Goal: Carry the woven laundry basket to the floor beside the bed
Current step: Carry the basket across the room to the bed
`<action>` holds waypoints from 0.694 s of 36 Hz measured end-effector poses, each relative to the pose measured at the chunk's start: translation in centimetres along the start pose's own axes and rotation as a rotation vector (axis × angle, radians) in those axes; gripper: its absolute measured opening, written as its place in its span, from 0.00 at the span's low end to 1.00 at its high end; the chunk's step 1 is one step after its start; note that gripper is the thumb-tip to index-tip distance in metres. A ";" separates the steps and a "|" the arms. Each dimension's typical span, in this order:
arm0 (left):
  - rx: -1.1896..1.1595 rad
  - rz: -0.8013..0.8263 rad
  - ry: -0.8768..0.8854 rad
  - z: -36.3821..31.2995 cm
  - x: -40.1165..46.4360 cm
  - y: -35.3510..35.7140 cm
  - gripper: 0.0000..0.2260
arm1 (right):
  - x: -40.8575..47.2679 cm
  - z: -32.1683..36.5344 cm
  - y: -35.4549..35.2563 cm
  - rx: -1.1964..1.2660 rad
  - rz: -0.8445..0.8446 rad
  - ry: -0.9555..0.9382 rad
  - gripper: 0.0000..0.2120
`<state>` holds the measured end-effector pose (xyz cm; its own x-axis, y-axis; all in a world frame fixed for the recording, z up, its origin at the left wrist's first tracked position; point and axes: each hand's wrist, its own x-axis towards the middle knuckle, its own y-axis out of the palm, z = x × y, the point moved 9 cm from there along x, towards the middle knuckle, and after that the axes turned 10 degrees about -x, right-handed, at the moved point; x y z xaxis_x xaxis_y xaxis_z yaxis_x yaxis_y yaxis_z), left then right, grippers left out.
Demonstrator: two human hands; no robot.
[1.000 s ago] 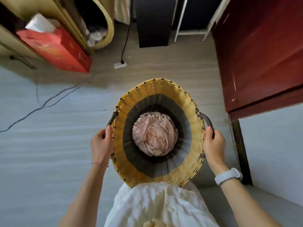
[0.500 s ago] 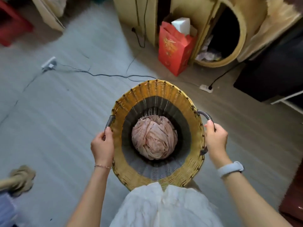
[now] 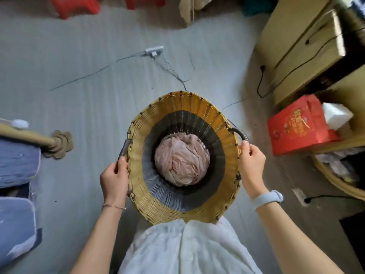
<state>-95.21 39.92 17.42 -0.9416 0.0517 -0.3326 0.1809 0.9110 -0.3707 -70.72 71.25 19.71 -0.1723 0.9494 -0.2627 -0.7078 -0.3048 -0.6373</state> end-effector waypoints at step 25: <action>-0.199 -0.439 -0.250 -7.8 35.7 -15.5 0.15 | 7.7 41.7 39.5 -0.184 0.335 -0.385 0.23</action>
<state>-133.86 30.81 18.09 -0.8161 -0.4281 -0.3882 -0.2946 0.8861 -0.3579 -128.55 69.65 22.72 -0.6308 0.7469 -0.2104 -0.4456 -0.5707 -0.6897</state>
